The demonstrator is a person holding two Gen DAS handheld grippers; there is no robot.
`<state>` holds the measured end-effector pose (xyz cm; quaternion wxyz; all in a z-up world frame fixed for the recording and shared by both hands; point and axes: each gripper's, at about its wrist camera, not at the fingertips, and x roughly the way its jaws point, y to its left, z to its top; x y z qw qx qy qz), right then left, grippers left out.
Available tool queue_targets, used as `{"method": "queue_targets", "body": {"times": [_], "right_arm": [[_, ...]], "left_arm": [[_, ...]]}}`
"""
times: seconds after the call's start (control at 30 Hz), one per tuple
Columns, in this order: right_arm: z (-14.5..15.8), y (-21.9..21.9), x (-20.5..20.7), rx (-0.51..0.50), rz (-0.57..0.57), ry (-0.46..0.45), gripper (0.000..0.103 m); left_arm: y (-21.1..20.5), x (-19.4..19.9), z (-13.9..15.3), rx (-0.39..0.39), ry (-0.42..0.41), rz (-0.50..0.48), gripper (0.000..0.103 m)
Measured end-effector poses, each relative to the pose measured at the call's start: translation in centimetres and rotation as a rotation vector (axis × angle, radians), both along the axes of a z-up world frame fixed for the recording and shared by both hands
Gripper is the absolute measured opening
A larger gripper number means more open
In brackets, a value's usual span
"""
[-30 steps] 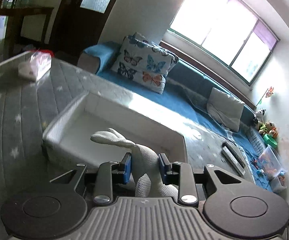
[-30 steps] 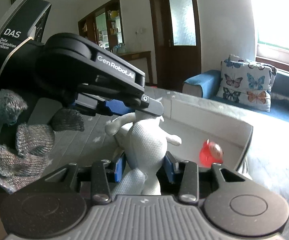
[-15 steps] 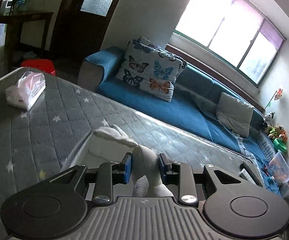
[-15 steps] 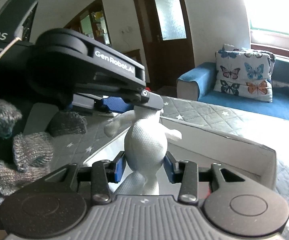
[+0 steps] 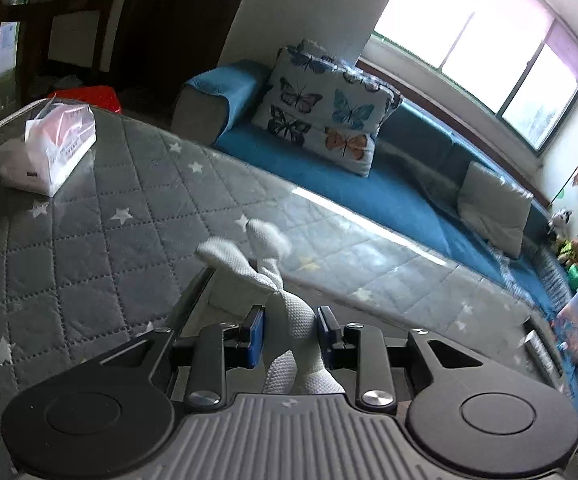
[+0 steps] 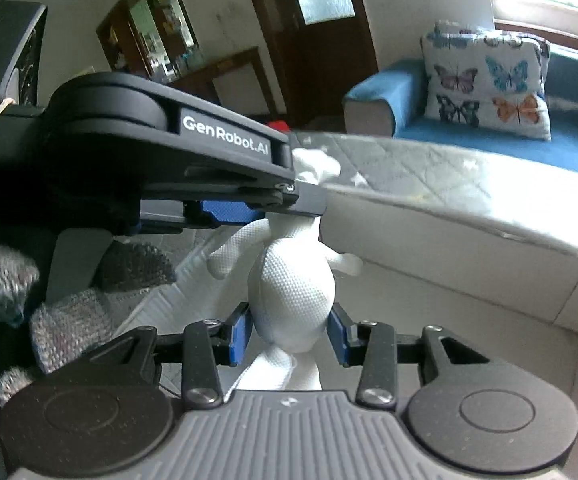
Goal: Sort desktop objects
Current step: 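Lift the rabbit with the left tool into the box and release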
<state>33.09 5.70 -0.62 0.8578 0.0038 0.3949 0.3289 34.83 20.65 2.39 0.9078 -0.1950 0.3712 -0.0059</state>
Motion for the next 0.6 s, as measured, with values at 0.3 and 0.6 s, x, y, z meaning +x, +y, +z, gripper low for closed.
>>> {"method": "queue_targets", "body": {"times": [0.3, 0.6], "right_arm": [[-0.4, 0.8, -1.2, -0.061, 0.037, 0.004, 0.045], [2.1, -0.8, -3.5, -0.042, 0.019, -0.080, 0.055]], "left_arm": [[-0.8, -0.4, -0.4, 0.083, 0.036, -0.037, 0.034], [-1.6, -2.5, 0.9, 0.083, 0.017, -0.035, 0.034]]}}
